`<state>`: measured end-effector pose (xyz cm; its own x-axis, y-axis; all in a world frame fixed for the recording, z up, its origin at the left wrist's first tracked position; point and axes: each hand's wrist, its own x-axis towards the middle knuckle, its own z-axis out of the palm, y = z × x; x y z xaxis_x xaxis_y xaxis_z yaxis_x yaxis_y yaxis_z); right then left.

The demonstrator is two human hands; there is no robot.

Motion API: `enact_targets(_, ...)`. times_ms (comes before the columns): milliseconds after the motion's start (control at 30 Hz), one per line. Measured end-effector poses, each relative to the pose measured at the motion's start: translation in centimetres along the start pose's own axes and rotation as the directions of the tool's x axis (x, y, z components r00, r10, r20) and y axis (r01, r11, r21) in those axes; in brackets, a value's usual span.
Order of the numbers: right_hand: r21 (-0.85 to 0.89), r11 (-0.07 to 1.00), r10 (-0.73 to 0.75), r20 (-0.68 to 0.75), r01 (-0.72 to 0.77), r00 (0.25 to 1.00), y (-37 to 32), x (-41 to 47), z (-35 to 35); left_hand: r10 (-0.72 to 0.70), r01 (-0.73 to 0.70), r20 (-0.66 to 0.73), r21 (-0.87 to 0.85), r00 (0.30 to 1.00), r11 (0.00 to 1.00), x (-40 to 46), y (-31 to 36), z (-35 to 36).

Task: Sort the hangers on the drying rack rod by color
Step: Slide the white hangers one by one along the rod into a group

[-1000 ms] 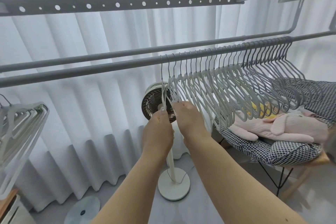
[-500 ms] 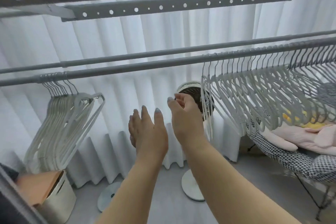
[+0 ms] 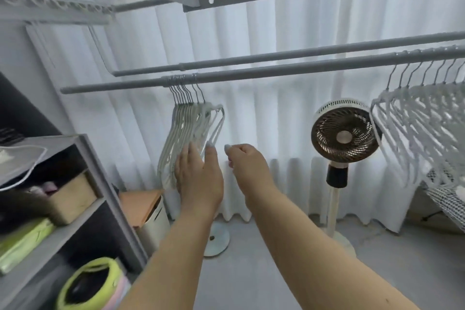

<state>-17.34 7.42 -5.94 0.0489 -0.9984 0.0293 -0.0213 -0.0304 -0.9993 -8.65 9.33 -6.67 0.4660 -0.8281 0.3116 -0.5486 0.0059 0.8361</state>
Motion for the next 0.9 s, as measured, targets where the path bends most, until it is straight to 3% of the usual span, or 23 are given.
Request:
enact_targets(433, -0.010, 0.975, 0.222, 0.099, -0.223, 0.970, 2.0, 5.5, 7.4, -0.112, 0.144, 0.173, -0.180, 0.978, 0.973, 1.9, -3.6, -2.4)
enact_targets(900, 0.057, 0.982, 0.174, 0.111, -0.181, 0.979, 0.6, 5.3, 4.1, -0.102, 0.171, 0.229, -0.306, 0.968, 0.937, 2.1, -1.4, 0.3)
